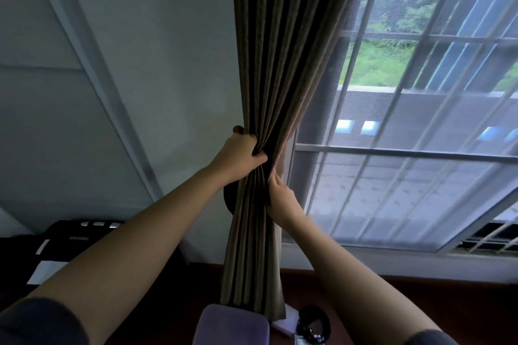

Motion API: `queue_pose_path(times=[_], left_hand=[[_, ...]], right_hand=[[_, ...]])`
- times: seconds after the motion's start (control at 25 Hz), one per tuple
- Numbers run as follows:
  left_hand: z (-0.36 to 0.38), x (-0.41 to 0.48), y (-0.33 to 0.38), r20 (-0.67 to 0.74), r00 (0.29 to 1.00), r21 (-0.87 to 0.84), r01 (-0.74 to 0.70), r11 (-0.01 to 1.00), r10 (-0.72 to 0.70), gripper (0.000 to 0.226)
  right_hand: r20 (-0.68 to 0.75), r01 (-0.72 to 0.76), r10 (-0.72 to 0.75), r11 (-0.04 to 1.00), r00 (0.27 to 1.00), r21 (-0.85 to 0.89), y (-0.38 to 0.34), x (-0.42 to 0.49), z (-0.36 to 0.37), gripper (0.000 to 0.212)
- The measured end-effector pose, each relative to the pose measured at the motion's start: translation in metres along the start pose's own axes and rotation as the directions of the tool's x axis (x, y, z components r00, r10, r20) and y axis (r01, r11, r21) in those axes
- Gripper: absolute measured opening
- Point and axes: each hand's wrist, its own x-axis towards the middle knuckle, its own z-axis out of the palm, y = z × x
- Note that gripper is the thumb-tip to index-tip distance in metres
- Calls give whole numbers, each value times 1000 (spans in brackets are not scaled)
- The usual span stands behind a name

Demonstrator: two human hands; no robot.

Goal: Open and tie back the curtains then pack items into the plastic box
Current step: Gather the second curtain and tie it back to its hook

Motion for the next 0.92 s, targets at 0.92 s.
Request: queue_pose_path(times=[0.92], left_hand=[[-2, -13, 30, -19, 996, 61, -91, 994, 92, 64]], right_hand=[[40, -74, 76, 997, 996, -33, 13, 1, 37, 101]])
